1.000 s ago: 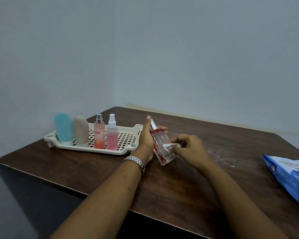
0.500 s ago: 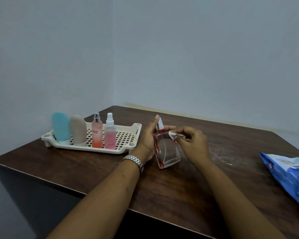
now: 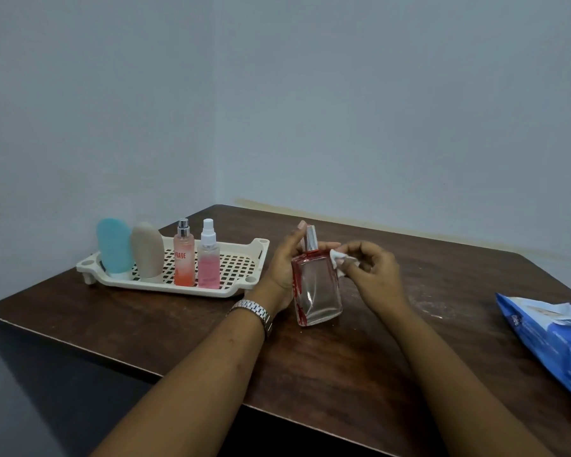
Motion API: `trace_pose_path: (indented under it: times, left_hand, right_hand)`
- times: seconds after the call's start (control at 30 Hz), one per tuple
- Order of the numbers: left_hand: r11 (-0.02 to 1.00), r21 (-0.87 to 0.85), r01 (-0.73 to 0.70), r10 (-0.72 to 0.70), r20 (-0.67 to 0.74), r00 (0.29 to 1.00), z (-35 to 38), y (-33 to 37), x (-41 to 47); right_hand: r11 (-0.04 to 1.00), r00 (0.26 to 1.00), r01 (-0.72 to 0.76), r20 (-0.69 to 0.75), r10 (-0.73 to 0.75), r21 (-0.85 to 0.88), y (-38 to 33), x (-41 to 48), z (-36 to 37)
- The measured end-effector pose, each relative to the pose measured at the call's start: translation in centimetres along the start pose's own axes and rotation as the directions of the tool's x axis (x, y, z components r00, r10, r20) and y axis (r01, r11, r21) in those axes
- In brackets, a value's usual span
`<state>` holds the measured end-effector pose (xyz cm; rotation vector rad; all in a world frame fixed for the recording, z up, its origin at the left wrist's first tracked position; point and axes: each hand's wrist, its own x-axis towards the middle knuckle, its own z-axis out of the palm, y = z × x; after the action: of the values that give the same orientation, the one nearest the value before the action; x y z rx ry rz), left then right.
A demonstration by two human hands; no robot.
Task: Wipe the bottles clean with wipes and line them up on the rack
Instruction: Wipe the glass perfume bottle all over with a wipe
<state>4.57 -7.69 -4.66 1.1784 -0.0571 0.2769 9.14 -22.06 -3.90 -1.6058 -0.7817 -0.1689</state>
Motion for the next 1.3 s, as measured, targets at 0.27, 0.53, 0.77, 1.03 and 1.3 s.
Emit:
trace_pose_path:
  times: [0.27,0.53,0.77,1.03,1.3]
  left_hand:
    - [0.995,0.070,-0.066,0.061,0.072,0.996,0.8,-0.1,-0.4]
    - [0.974,0.175,-0.145,0.133,0.075,0.988,0.3,-0.4,0.1]
    - [0.997,0.072,-0.038,0.050,-0.173,0.984,-0.3,-0.5,1.1]
    - [0.952,-0.273,-0.137,0.009,-0.423,0.906,0.0,0.4,0.8]
    - [0.851,-0.422,-0.312,0.025,-0.562,0.827,0.2,1.3,0.4]
  right_hand:
    - [0.999,0.997,0.022,-0.070,-0.019,0.041,-0.4,-0.1,0.3]
    - [0.992,0.992,-0.124,-0.029,0.124,0.003,-0.1,0.0,0.0]
    - [0.949,0.951,-0.266,0.115,0.286,-0.168,0.4,-0.1,-0.4]
    - [0.923,0.916,-0.385,0.117,0.384,-0.020,-0.1,-0.2,-0.8]
    - [0.888,0.935,-0.324,-0.032,0.353,0.326,-0.6,-0.8,1.3]
